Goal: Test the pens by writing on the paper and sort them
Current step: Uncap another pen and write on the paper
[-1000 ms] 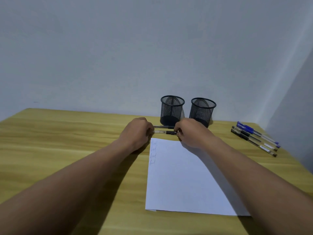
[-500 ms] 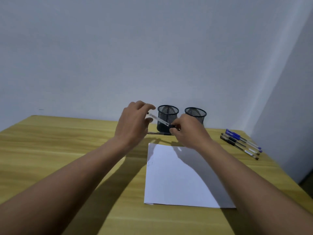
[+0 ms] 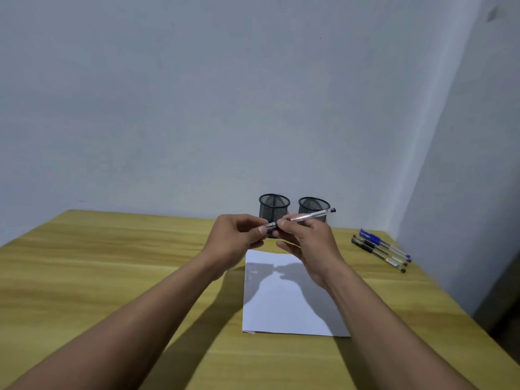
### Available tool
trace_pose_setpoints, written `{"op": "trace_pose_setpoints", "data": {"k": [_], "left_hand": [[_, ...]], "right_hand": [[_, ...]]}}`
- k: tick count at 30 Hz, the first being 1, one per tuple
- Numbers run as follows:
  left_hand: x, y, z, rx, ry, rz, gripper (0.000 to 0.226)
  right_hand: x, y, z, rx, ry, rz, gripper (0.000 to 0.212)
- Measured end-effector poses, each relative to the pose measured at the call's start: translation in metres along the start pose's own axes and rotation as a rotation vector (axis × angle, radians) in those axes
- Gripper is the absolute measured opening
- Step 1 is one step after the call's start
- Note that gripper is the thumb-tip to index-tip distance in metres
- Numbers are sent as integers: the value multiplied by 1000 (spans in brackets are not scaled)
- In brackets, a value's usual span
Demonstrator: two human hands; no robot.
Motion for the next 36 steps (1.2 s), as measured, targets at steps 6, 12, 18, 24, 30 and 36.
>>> {"op": "trace_pose_setpoints", "data": {"k": [6, 12, 18, 24, 30, 36], "left_hand": [[-8, 8, -1, -35, -16, 22, 11], [-16, 11, 2, -26, -156, 365, 9], [5, 43, -3, -49, -57, 343, 13], [27, 52, -3, -35, -26, 610, 7], [67, 52, 13, -77, 24, 756, 15], [94, 46, 39, -52, 34, 860, 12]], "right_hand": [[-8, -4, -2, -8, 25, -9, 5], [-8, -5, 4, -29, 118, -17, 3], [-10, 22, 9, -44, 122, 53, 7], [-32, 14, 3, -20, 88, -281, 4], [-65, -2, 4, -38, 33, -284, 12], [-80, -1, 9, -37, 40, -332, 12]]}}
Point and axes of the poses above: each hand's wrist, its own z-axis towards the middle knuckle, its own y-axis out of the back of the hand, x = y × z, the point moved 4 cm from there along z, towards the middle knuckle, and after that the axes turned 12 degrees about -y, right-handed, at the moved point
